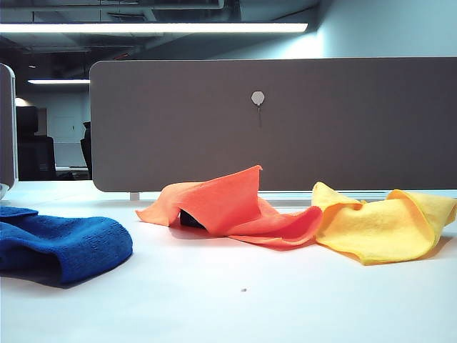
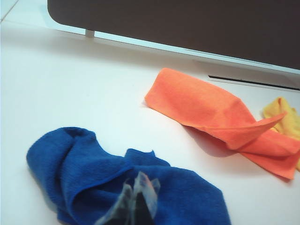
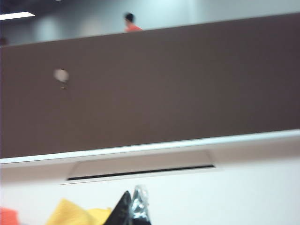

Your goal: Pick up a rag that is the same color as the top surface of the Rubik's Cube and cover the cube with it.

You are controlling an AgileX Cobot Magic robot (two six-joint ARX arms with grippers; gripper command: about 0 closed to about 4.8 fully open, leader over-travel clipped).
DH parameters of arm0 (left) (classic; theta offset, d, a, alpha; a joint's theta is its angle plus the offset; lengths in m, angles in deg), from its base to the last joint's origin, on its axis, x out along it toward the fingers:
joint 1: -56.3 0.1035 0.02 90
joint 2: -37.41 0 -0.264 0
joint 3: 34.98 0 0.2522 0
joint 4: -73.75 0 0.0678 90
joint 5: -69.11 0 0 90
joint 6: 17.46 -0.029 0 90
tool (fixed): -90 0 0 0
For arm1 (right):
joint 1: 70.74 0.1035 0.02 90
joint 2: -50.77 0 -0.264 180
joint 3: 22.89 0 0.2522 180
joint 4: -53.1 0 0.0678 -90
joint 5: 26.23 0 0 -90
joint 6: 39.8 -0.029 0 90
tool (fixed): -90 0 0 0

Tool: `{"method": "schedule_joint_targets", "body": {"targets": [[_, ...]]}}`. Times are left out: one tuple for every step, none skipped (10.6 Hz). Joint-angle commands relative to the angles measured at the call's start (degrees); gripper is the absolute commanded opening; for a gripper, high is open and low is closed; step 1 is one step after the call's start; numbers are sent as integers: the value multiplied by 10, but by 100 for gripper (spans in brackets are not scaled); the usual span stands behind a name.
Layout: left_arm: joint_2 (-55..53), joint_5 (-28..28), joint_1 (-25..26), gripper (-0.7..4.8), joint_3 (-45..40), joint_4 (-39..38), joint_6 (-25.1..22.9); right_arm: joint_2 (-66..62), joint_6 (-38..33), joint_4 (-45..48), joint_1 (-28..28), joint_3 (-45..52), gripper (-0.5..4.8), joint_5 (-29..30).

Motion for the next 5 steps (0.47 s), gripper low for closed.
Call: {"method": "schedule_joint_targets", "body": {"targets": [[0, 24, 0, -6, 1, 10, 10, 0, 21, 30, 0, 11, -1, 70], [0, 23, 0, -5, 1, 11, 20, 0, 22, 28, 0, 11, -1, 100], [0, 2, 0, -6, 0, 5, 20, 0, 30, 21, 0, 11, -1, 137], [0, -24, 0, -6, 0, 5, 20, 0, 34, 10, 0, 11, -1, 161], [0, -31, 0, -5, -12, 8, 17, 0, 34, -5, 1, 11, -1, 160]]}}
